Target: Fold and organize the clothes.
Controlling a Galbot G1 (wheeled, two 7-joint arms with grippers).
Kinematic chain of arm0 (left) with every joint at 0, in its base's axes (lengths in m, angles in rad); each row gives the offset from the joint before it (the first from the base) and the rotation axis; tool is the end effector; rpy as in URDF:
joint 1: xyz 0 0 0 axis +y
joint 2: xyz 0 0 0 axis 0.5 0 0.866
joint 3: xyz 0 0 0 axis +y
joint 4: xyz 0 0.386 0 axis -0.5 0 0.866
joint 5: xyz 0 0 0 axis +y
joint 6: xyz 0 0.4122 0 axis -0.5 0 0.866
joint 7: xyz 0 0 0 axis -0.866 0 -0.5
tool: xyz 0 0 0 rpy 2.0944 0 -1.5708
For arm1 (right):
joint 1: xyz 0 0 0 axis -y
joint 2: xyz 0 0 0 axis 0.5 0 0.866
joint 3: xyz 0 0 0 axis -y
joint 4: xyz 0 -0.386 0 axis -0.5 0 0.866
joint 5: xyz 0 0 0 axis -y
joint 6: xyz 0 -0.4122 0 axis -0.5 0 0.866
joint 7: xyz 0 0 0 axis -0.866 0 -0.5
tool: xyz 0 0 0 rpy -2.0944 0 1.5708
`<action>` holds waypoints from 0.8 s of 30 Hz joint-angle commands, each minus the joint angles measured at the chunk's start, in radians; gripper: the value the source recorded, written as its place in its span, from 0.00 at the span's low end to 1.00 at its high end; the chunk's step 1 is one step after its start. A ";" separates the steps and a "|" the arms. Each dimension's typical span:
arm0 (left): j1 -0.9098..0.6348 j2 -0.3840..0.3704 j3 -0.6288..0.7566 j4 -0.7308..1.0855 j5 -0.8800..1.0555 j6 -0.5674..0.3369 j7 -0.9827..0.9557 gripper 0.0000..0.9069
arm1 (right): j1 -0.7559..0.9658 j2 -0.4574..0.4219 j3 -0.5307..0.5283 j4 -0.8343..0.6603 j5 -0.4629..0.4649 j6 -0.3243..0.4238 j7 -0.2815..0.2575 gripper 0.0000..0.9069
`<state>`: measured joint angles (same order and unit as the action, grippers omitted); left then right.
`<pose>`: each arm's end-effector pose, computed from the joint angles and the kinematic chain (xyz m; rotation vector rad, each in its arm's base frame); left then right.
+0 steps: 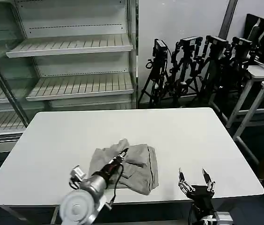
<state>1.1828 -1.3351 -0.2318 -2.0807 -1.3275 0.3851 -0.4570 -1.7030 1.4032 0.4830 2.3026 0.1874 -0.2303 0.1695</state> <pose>0.3138 -0.0575 -0.2486 -0.4135 -2.3250 1.2267 0.1751 -0.0062 -0.2749 -0.0233 -2.9650 -0.0776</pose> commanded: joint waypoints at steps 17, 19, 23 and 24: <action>-0.043 0.004 0.079 -0.030 0.403 -0.050 0.192 1.00 | -0.013 -0.011 -0.019 0.032 -0.014 -0.006 0.001 1.00; -0.013 0.037 0.040 -0.071 0.437 -0.046 0.208 1.00 | -0.010 -0.016 -0.025 0.029 -0.015 -0.006 0.001 1.00; 0.053 0.123 -0.065 -0.136 0.443 -0.015 0.203 1.00 | 0.004 -0.023 -0.040 0.014 -0.014 -0.007 0.001 1.00; 0.075 0.158 -0.109 -0.142 0.443 -0.003 0.203 1.00 | 0.008 -0.027 -0.047 0.007 -0.014 -0.007 0.000 1.00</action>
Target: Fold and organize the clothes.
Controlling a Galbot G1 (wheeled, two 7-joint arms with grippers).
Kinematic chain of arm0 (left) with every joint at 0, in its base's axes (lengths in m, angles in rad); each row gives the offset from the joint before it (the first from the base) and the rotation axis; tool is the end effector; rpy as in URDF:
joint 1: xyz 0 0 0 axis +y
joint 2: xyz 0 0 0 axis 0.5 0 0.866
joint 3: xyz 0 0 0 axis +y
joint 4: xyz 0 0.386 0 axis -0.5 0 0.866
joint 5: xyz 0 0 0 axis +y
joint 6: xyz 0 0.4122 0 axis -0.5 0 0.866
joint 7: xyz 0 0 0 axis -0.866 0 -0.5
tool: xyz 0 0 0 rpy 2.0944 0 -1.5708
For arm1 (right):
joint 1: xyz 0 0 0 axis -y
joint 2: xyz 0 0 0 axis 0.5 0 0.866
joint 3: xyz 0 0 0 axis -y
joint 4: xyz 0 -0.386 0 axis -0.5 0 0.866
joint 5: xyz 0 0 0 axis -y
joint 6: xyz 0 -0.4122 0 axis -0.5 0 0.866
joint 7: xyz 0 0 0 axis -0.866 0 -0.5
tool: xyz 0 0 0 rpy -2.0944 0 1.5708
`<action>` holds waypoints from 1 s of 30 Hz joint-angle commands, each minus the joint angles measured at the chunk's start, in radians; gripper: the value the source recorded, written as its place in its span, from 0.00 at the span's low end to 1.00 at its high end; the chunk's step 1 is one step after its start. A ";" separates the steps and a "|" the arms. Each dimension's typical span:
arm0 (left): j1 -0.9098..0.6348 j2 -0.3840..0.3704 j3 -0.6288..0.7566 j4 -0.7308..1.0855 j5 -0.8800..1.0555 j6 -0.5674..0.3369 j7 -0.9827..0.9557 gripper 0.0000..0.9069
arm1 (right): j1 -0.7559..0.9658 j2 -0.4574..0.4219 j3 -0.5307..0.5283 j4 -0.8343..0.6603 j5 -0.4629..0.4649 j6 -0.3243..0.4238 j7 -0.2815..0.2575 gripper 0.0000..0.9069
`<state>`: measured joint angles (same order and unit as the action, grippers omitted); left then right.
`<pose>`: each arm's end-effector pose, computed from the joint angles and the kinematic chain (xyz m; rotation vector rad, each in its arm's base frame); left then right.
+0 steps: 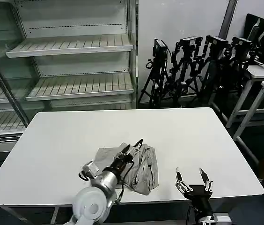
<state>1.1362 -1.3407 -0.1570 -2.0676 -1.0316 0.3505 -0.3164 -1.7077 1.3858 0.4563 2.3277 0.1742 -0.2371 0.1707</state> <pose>0.3179 -0.0832 -0.2434 -0.5643 -2.5813 1.0083 0.1717 0.0009 -0.2663 0.0242 -2.9752 -0.0615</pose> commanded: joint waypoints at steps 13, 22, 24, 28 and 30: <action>0.239 0.425 -0.386 -0.068 -0.160 0.226 0.011 1.00 | 0.033 -0.053 -0.027 -0.044 0.007 -0.008 -0.005 1.00; 0.231 0.404 -0.330 -0.044 -0.277 0.229 0.022 1.00 | 0.014 -0.059 -0.014 -0.038 0.006 -0.014 -0.003 1.00; 0.221 0.389 -0.310 -0.022 -0.278 0.229 0.030 1.00 | 0.009 -0.060 -0.012 -0.036 0.005 -0.015 -0.003 1.00; 0.202 0.372 -0.285 0.023 -0.279 0.229 0.051 1.00 | -0.006 -0.061 -0.005 -0.024 0.003 -0.017 -0.003 1.00; 0.197 0.365 -0.275 0.029 -0.283 0.229 0.059 1.00 | -0.013 -0.062 0.001 -0.019 0.002 -0.017 -0.003 1.00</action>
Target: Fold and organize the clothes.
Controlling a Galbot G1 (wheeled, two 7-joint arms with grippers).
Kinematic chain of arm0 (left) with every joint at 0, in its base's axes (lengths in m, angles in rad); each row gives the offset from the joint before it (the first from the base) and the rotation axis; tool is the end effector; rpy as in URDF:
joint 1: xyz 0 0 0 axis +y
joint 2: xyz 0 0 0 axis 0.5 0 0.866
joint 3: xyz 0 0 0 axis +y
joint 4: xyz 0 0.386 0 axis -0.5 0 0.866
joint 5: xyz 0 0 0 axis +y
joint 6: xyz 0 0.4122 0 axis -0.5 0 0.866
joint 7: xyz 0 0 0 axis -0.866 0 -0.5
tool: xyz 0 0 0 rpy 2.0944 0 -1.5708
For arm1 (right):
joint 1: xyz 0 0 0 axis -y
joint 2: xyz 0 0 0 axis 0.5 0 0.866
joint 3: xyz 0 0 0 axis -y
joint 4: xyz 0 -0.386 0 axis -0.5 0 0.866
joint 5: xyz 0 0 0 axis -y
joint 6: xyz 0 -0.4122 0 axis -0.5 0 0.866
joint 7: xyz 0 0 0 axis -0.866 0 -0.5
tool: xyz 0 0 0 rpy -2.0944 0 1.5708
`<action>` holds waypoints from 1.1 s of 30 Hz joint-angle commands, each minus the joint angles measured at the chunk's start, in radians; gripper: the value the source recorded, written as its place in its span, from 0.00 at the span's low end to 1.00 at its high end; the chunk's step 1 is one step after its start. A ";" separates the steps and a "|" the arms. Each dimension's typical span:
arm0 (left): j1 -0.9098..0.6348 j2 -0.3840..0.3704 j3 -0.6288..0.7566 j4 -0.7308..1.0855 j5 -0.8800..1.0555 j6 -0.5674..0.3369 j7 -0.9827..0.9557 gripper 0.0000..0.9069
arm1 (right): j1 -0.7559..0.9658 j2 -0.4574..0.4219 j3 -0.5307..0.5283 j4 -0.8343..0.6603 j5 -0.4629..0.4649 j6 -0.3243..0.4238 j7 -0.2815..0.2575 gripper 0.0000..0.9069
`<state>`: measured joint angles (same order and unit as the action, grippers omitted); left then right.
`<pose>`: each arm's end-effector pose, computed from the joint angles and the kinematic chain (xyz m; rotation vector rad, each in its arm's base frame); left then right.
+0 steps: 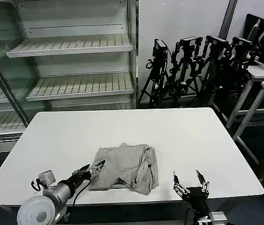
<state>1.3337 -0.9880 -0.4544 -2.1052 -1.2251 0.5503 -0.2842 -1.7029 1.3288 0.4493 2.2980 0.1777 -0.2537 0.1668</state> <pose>0.2941 0.0764 -0.2540 -0.3711 -2.4574 0.6499 0.1738 -0.0047 -0.2777 0.0779 -2.9313 0.0107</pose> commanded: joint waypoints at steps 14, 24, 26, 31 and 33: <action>-0.063 -0.059 0.070 0.116 -0.135 0.025 0.043 0.04 | -0.059 -0.012 0.041 0.042 0.000 -0.001 0.003 1.00; -0.057 -0.101 0.048 0.132 -0.198 0.001 0.048 0.04 | -0.070 -0.009 0.036 0.050 -0.002 -0.002 0.007 1.00; -0.057 -0.116 0.042 0.135 -0.208 -0.009 0.050 0.04 | -0.072 -0.009 0.036 0.052 -0.002 -0.002 0.007 1.00; -0.056 -0.155 0.020 0.137 -0.232 -0.022 0.049 0.04 | -0.072 -0.010 0.036 0.055 -0.002 -0.004 0.010 1.00; -0.054 -0.169 0.008 0.138 -0.243 -0.029 0.048 0.04 | -0.071 -0.010 0.035 0.055 -0.001 -0.004 0.010 1.00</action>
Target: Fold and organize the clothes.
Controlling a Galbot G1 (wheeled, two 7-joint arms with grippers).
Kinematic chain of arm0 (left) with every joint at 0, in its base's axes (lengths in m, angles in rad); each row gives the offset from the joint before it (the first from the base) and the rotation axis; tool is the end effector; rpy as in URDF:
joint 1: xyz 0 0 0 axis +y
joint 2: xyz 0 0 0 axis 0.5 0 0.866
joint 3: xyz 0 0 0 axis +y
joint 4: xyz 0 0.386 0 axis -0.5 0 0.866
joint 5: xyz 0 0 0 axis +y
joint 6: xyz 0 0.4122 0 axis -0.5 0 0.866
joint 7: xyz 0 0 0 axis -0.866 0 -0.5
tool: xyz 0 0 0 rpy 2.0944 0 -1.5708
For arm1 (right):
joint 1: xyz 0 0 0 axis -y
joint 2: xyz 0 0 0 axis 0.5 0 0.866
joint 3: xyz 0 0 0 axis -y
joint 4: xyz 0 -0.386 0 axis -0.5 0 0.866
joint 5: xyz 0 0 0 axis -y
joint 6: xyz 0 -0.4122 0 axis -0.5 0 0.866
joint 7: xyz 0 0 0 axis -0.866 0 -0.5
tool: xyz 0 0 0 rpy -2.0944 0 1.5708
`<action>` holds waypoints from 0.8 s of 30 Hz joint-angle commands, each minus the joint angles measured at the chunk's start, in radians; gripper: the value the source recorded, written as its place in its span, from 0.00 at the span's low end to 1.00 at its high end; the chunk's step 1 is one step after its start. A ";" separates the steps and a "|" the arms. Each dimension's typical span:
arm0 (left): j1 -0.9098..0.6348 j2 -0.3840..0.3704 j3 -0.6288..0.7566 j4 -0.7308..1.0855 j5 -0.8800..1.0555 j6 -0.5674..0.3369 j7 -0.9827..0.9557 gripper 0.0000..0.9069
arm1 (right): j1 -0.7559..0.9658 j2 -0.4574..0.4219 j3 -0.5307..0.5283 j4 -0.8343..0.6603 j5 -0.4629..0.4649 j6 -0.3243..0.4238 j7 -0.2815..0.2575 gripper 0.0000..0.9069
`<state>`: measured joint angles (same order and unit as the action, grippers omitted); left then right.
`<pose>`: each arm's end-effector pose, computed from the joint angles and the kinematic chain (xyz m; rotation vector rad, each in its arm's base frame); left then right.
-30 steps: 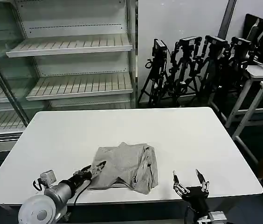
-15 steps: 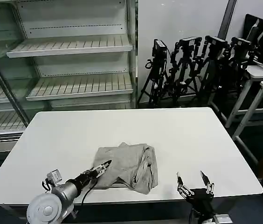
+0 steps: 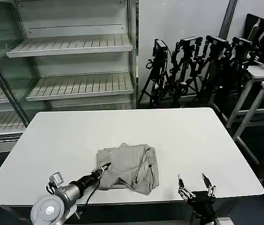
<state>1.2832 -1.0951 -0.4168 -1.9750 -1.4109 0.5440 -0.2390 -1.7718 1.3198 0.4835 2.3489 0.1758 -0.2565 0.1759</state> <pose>0.3155 0.0666 -0.2996 -0.4197 -2.2654 1.0088 0.1556 -0.0126 -0.2667 0.0436 -2.9177 0.0395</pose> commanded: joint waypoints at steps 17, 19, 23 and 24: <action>0.080 0.011 -0.416 0.047 -0.252 0.020 -0.013 0.04 | 0.071 0.006 -0.025 -0.033 0.021 -0.004 0.003 1.00; 0.091 0.072 -0.512 0.081 -0.287 0.033 -0.009 0.04 | 0.084 0.007 -0.029 -0.040 0.027 -0.005 0.003 1.00; 0.097 0.175 -0.635 0.158 -0.335 0.035 0.006 0.04 | 0.105 0.012 -0.035 -0.052 0.036 -0.004 0.003 1.00; 0.095 0.201 -0.662 0.173 -0.352 0.035 0.005 0.04 | 0.116 0.013 -0.039 -0.062 0.039 -0.005 0.003 1.00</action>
<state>1.3542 -1.0935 -0.7232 -1.9297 -1.6087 0.5527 -0.2461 -1.7046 1.3286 0.4538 2.3121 0.2041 -0.2609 0.1789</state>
